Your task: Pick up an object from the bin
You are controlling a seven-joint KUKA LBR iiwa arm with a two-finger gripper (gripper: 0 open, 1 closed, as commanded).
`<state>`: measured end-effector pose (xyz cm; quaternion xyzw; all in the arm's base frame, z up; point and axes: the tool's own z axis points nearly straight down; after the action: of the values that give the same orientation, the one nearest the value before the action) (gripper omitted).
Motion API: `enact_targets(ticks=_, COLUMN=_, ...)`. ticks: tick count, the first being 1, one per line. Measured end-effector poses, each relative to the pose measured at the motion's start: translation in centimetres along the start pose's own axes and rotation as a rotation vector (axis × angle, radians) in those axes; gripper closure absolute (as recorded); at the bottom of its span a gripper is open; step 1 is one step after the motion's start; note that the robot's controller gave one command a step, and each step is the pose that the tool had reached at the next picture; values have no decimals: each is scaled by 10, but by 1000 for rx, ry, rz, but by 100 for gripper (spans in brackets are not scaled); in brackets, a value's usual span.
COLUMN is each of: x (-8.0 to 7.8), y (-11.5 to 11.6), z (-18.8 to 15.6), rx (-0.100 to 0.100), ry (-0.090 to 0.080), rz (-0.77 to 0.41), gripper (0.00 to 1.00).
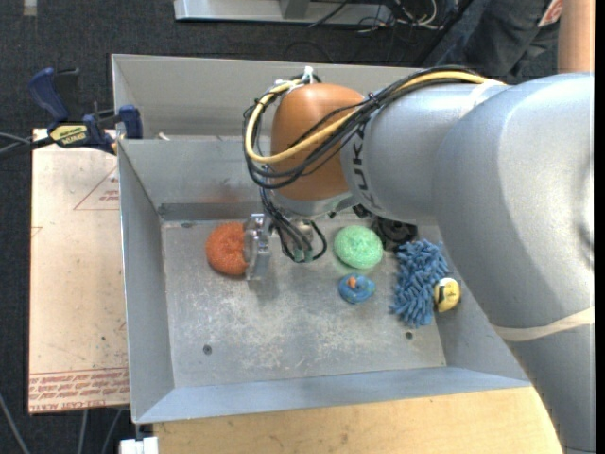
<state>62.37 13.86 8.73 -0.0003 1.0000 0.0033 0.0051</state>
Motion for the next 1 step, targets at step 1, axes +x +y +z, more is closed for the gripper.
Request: enact_targets(ticks=1, x=0, y=0, z=1, rx=0, ry=1, rz=1, gripper=0)
